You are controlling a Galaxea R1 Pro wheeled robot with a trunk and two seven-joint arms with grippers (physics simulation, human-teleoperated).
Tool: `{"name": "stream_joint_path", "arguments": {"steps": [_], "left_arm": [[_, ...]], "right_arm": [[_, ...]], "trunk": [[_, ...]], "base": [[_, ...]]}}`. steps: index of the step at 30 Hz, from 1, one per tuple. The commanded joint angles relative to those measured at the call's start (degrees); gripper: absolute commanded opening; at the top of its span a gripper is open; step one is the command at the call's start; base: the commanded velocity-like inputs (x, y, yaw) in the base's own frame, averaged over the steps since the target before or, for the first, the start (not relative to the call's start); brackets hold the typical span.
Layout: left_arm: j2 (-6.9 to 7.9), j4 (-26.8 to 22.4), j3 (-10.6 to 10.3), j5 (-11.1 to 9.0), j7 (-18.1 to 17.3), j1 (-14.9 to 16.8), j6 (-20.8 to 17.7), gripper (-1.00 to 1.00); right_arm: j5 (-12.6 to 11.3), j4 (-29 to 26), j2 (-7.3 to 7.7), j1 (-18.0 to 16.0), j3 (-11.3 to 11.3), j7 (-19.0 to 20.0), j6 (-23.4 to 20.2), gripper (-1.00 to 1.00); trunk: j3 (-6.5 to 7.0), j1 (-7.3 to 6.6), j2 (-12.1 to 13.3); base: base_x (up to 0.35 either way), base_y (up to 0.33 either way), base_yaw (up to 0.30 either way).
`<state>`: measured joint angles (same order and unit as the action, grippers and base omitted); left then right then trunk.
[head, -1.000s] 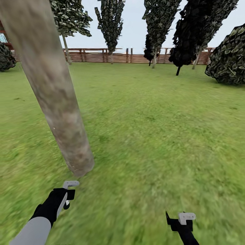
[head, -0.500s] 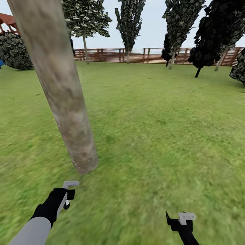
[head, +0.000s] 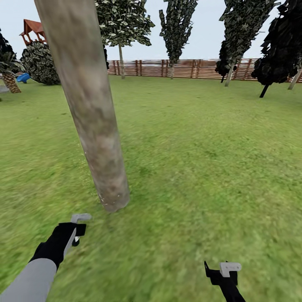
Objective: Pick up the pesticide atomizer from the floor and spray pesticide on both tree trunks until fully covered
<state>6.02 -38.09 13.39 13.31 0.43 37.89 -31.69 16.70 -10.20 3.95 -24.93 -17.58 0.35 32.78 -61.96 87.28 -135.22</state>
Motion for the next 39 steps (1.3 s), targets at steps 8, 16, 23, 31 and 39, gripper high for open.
{"name": "stream_joint_path", "arguments": {"steps": [8,16,23,31,39], "left_arm": [[-2.38,-2.3,-6.6,-0.2,-6.3,8.0,-9.2,-1.00],[-0.69,-2.7,-7.0,-0.2,-8.2,8.7,-10.4,-1.00],[-3.09,-3.3,-8.5,0.3,-8.2,9.0,-10.5,-1.00],[1.88,-8.3,-8.4,-0.2,-8.4,9.1,-13.0,-1.00],[-1.29,-19.5,-10.4,-0.5,-8.6,9.6,-23.3,-1.00]], "right_arm": [[0.0,-0.1,0.18,0.0,-0.1,0.0,0.0,1.00],[0.0,-0.1,0.23,0.0,-0.1,0.0,0.0,1.00],[0.0,0.0,0.19,0.0,-0.1,0.0,0.0,1.00],[0.0,0.0,0.20,0.0,-0.1,0.0,0.0,1.00],[0.0,-0.1,0.21,0.0,-0.1,0.0,0.0,1.00]], "trunk": [[-0.01,0.00,0.0],[-0.01,0.00,0.0],[-0.01,0.00,0.0],[-0.01,0.00,0.0],[-0.01,0.00,0.0]], "base": [[0.000,0.000,0.002],[0.000,0.000,0.000],[0.183,0.000,0.000],[0.011,0.000,0.000],[0.000,0.000,0.000]]}}
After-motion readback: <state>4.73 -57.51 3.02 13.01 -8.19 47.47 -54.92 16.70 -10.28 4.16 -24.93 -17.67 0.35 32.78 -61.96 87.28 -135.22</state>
